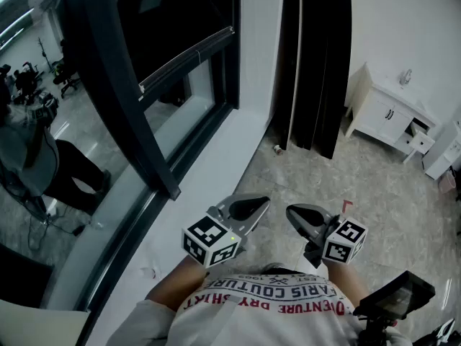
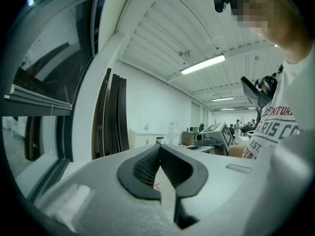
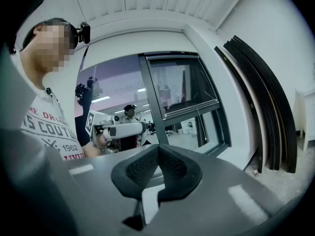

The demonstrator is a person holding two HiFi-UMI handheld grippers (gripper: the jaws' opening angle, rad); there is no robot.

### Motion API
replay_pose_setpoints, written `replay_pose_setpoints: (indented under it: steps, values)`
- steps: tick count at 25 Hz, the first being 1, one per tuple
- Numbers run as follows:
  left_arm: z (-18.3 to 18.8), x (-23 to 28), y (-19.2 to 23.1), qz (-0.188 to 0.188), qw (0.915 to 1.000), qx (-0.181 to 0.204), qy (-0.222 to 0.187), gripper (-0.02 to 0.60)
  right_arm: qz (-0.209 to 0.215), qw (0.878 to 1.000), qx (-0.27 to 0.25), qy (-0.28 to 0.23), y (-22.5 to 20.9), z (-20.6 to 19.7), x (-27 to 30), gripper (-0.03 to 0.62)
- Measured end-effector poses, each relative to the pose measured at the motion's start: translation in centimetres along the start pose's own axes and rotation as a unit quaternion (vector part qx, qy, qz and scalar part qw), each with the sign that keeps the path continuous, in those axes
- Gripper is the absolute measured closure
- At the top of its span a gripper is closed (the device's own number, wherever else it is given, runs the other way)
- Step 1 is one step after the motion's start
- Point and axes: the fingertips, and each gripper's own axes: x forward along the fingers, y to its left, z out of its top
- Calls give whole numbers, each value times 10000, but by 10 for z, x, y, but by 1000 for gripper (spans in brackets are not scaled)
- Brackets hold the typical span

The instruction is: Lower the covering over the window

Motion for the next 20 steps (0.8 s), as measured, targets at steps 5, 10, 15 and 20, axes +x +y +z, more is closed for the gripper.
replay_pose_setpoints:
  steps: [5, 10, 15, 20]
  values:
    - [-2, 1, -5, 9, 10000, 24, 45, 580, 31, 9998, 199, -33, 0, -2, -5, 595]
    - [-4, -7, -6, 123, 9998, 124, 93, 580, 130, 9995, 282, -14, 4, -5, 2, 595]
    - [-5, -19, -6, 295, 9994, 62, 139, 580, 330, 9991, 275, -47, 15, 0, 11, 595]
    - [-3, -27, -2, 447, 9990, 31, 67, 580, 507, 9985, 194, 94, 25, -2, 20, 595]
